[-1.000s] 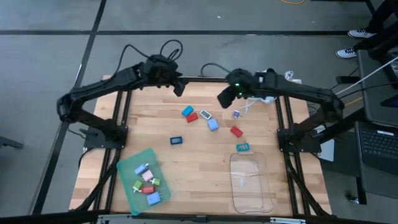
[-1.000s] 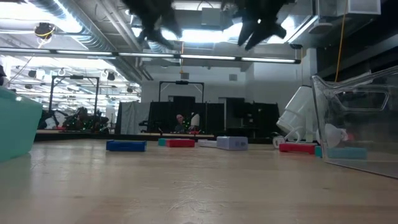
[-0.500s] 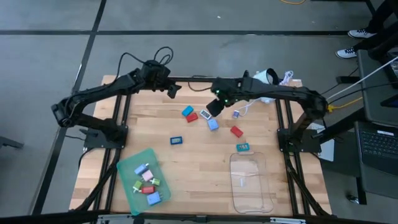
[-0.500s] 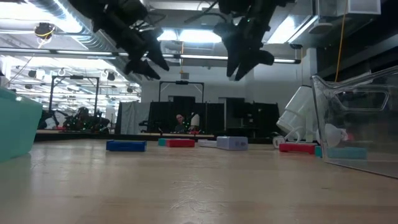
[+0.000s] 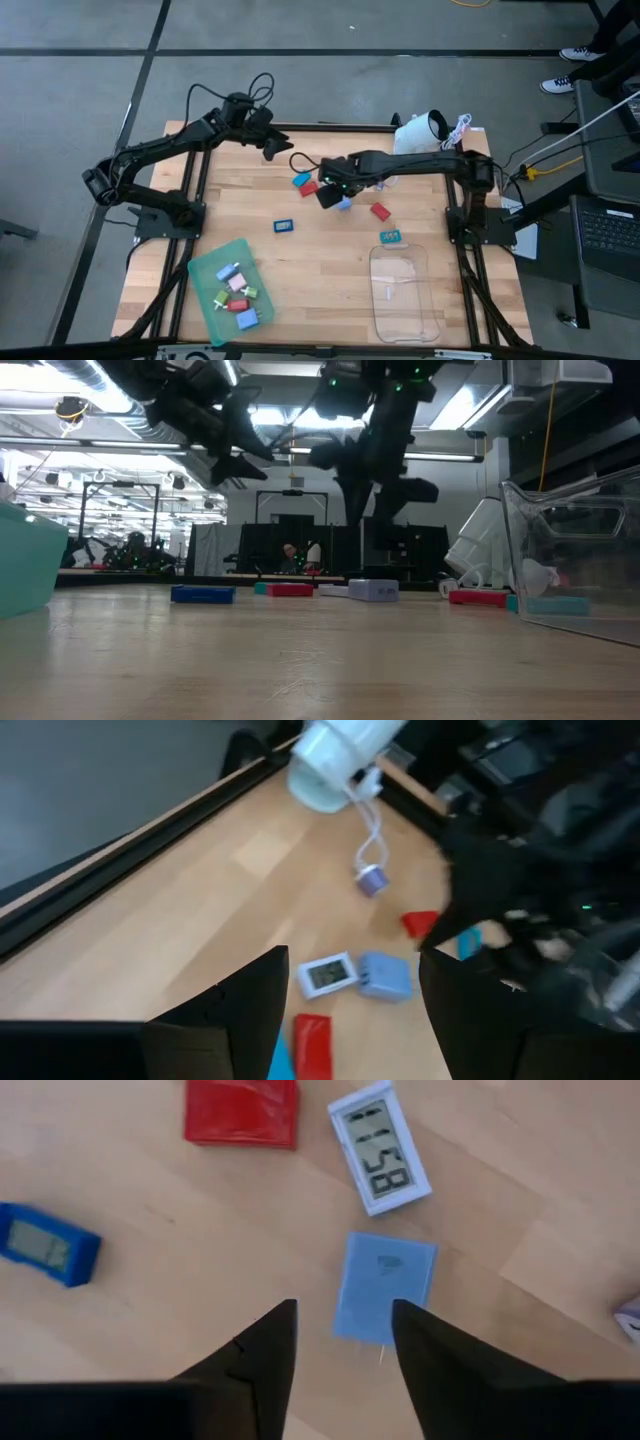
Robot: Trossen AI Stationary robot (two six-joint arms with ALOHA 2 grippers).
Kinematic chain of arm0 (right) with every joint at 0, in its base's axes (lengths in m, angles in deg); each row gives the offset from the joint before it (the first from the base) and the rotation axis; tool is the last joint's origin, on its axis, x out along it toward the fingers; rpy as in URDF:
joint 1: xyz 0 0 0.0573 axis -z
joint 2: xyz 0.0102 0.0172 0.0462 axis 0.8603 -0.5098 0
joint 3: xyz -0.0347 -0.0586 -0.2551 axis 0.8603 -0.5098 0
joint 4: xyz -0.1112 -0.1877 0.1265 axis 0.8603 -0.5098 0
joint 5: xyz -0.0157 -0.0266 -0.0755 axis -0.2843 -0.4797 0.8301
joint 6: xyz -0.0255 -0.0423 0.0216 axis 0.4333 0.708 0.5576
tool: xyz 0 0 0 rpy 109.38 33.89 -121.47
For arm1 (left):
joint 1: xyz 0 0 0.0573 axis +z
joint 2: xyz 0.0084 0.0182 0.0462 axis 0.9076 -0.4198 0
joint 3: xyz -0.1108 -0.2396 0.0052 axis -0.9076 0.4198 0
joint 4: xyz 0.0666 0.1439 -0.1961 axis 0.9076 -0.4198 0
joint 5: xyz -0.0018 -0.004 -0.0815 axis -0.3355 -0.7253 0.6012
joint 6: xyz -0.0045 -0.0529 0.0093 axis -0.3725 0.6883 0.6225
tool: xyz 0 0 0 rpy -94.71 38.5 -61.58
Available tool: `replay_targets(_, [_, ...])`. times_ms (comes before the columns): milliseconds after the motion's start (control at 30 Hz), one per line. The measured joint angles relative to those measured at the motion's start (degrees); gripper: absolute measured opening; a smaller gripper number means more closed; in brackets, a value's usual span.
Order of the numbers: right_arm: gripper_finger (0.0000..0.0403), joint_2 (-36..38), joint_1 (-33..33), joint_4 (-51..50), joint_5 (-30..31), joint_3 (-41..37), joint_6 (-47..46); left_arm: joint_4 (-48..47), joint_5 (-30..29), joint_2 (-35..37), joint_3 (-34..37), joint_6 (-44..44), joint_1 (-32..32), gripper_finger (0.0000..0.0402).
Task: Pick & Place Office items
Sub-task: Put the blue charger adapter into the blue bin
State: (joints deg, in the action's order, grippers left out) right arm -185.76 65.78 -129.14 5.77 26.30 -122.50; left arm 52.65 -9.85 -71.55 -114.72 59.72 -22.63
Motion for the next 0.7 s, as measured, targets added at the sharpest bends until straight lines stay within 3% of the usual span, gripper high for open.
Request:
replay_targets(367, [0.0328,-3.4,0.6,-0.9,-0.3,0.0,-1.4,0.3,4.7,0.0,0.0,-1.5,0.0,0.0219])
replay_targets(467, [0.0332,-4.7,0.7,-1.1,-0.2,0.0,-1.5,0.3,6.2,0.0,0.0,-1.6,0.0,0.0216])
replay_targets(700, [0.0296,-7.5,0.6,-0.9,-1.4,0.0,-2.8,0.3,6.2,0.0,0.0,-1.6,0.0,0.0216])
